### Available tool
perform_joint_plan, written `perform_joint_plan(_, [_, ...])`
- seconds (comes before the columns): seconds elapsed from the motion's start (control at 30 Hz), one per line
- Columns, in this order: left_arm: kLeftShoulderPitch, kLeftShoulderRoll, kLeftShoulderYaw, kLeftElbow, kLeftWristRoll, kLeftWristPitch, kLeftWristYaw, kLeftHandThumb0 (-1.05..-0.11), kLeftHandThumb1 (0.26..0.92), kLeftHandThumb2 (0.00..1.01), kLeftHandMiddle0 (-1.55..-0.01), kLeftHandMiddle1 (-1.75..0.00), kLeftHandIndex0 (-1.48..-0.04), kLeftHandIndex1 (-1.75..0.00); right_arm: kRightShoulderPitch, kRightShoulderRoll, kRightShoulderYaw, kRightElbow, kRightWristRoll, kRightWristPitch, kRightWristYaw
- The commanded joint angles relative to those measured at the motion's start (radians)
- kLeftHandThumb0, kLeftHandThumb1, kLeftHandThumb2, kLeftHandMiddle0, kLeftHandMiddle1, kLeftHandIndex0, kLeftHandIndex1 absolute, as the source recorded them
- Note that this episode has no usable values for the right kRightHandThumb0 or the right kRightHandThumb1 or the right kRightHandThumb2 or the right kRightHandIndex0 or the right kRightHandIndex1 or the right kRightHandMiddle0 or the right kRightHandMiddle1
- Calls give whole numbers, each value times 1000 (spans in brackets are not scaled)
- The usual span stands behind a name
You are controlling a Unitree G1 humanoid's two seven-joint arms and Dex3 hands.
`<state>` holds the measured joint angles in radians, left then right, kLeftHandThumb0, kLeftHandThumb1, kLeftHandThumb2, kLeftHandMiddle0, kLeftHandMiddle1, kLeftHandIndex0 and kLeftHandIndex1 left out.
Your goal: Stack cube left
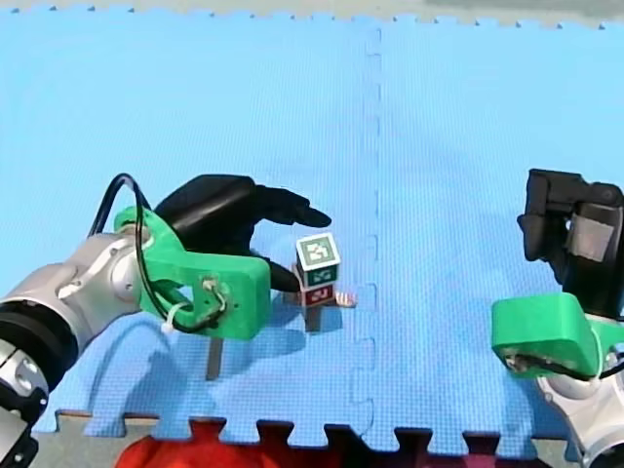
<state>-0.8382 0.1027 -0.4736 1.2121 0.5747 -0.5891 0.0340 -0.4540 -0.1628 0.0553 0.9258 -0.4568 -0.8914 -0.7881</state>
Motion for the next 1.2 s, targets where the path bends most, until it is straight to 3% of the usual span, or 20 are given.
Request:
perform_joint_plan(0.0, [0, 0, 11, -3, -15, 9, -19, -1047, 900, 12, -745, -1634, -265, -11, -2, -4, -4, -1, 5, -5, -2])
perform_joint_plan(0.27, [-4, -7, 22, -15, -28, 41, -43, -1048, 875, 0, -724, -1743, -268, -6, -1, -5, -6, -5, 8, -5, 0])
perform_joint_plan(0.87, [-5, -5, 24, -44, -36, 69, -73, -1048, 851, 0, -788, -1746, -242, 0, -7, -8, -10, 3, 8, -7, 3])
perform_joint_plan(1.07, [-9, 13, 34, -81, -45, 71, -90, -1048, 846, 0, -768, -1746, -260, -10, -11, -10, -9, 13, 5, -10, -1])
perform_joint_plan(1.17, [-7, 42, 43, -105, -46, 56, -83, -1048, 857, 5, -754, -1746, -263, -10, -9, -11, -8, 17, 4, -14, -3])
